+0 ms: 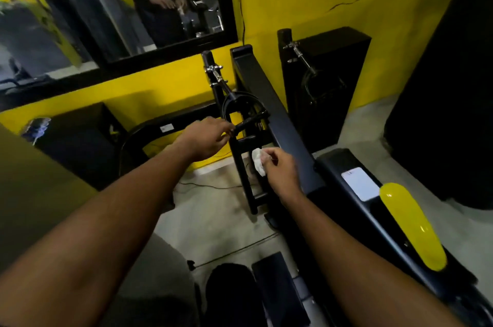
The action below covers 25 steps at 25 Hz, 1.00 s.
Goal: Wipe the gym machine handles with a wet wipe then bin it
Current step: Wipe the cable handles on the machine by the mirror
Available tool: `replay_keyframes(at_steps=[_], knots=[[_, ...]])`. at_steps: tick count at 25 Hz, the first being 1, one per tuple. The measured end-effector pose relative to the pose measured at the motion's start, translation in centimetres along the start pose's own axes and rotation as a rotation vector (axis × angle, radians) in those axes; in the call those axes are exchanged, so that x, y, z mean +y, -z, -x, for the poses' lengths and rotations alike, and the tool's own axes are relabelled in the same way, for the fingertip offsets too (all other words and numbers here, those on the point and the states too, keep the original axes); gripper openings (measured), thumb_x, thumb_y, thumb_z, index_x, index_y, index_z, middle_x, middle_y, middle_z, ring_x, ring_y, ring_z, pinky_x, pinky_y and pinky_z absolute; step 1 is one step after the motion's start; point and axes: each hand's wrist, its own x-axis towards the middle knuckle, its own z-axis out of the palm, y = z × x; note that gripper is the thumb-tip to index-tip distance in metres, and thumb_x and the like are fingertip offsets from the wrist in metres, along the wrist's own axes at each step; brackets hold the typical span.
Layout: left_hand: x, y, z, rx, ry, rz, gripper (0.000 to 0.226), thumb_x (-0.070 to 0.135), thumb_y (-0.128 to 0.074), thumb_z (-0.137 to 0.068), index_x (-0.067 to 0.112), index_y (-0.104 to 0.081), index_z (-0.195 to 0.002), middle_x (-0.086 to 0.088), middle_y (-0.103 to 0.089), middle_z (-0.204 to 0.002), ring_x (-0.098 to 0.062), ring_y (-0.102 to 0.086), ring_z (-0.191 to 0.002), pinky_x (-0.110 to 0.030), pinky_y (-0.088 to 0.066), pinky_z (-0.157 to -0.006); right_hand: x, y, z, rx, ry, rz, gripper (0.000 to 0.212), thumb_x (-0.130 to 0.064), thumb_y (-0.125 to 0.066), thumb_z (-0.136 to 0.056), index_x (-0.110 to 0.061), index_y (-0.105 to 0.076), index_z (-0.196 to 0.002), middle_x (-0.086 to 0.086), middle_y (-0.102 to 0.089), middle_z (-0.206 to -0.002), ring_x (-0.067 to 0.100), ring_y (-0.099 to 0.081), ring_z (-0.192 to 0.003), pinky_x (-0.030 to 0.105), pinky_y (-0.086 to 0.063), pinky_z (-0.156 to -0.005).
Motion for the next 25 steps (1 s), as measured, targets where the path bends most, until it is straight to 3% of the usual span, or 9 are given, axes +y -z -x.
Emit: replay_keyframes(at_steps=[4,10,15,19,21,23,25], knots=[[-5.2,-1.4,-7.9,0.035,-0.13,-0.067,0.047,0.039,-0.042,-0.101,0.024,-0.041,-0.146,-0.002,-0.043,-0.151,-0.022,-0.036,-0.139,-0.043,-0.037,-0.109,0.3,-4.6,-6.0,0.056,0.089,0.04,0.023,-0.025,-0.054,-0.094,-0.02,-0.068,-0.111,-0.003,-0.07,-0.106,0.012,-0.063,-0.099,0.041,-0.054,-0.087],[-11.2,-8.1,-18.1,-0.045,-0.326,-0.17,0.059,0.047,-0.021,-0.104,0.023,-0.013,-0.157,-0.003,-0.01,-0.164,-0.021,-0.007,-0.151,-0.043,-0.013,-0.12,2.7,-11.8,-14.6,0.243,0.139,0.28,0.025,-0.021,-0.052,-0.1,-0.014,-0.065,-0.121,0.001,-0.064,-0.121,0.017,-0.055,-0.112,0.033,-0.048,-0.095],[-13.3,-10.9,-22.7,0.029,-0.542,-0.188,0.063,0.05,-0.016,-0.101,0.018,-0.014,-0.156,-0.005,-0.011,-0.164,-0.02,-0.008,-0.151,-0.045,-0.006,-0.121,5.9,-15.6,-16.4,0.255,0.34,0.541,0.032,-0.007,-0.064,-0.092,-0.009,-0.065,-0.123,0.008,-0.062,-0.122,0.026,-0.053,-0.113,0.029,-0.045,-0.098],[-13.5,-11.3,-23.8,0.055,-0.57,-0.097,0.063,0.045,-0.02,-0.101,0.017,-0.01,-0.157,-0.004,-0.009,-0.164,-0.018,-0.007,-0.151,-0.042,-0.013,-0.121,6.1,-14.2,-16.5,-0.005,0.667,0.695,0.038,-0.012,-0.057,-0.091,-0.002,-0.062,-0.128,0.013,-0.063,-0.124,0.028,-0.052,-0.12,0.032,-0.043,-0.104],[-13.5,-11.4,-24.0,0.07,-0.587,-0.089,0.061,0.041,-0.021,-0.102,0.015,-0.015,-0.157,-0.004,-0.014,-0.163,-0.018,-0.011,-0.151,-0.041,-0.015,-0.121,6.2,-12.3,-18.1,0.004,0.669,0.758,0.038,-0.012,-0.055,-0.092,-0.004,-0.061,-0.129,0.012,-0.062,-0.126,0.027,-0.052,-0.121,0.035,-0.045,-0.104],[-13.6,-11.5,-24.1,0.072,-0.603,-0.076,0.06,0.039,-0.02,-0.101,0.014,-0.018,-0.156,-0.005,-0.018,-0.162,-0.02,-0.014,-0.15,-0.041,-0.016,-0.121,6.4,-11.3,-19.0,0.12,0.553,0.72,0.035,-0.01,-0.051,-0.095,-0.004,-0.062,-0.127,0.014,-0.062,-0.125,0.027,-0.051,-0.122,0.041,-0.047,-0.1],[-13.7,-11.6,-24.2,0.074,-0.609,-0.069,0.06,0.039,-0.02,-0.101,0.014,-0.019,-0.156,-0.005,-0.018,-0.162,-0.02,-0.014,-0.15,-0.04,-0.015,-0.121,6.8,-11.2,-18.6,0.035,0.64,0.783,0.036,-0.009,-0.053,-0.094,-0.004,-0.061,-0.129,0.014,-0.062,-0.127,0.028,-0.051,-0.124,0.039,-0.045,-0.103]])
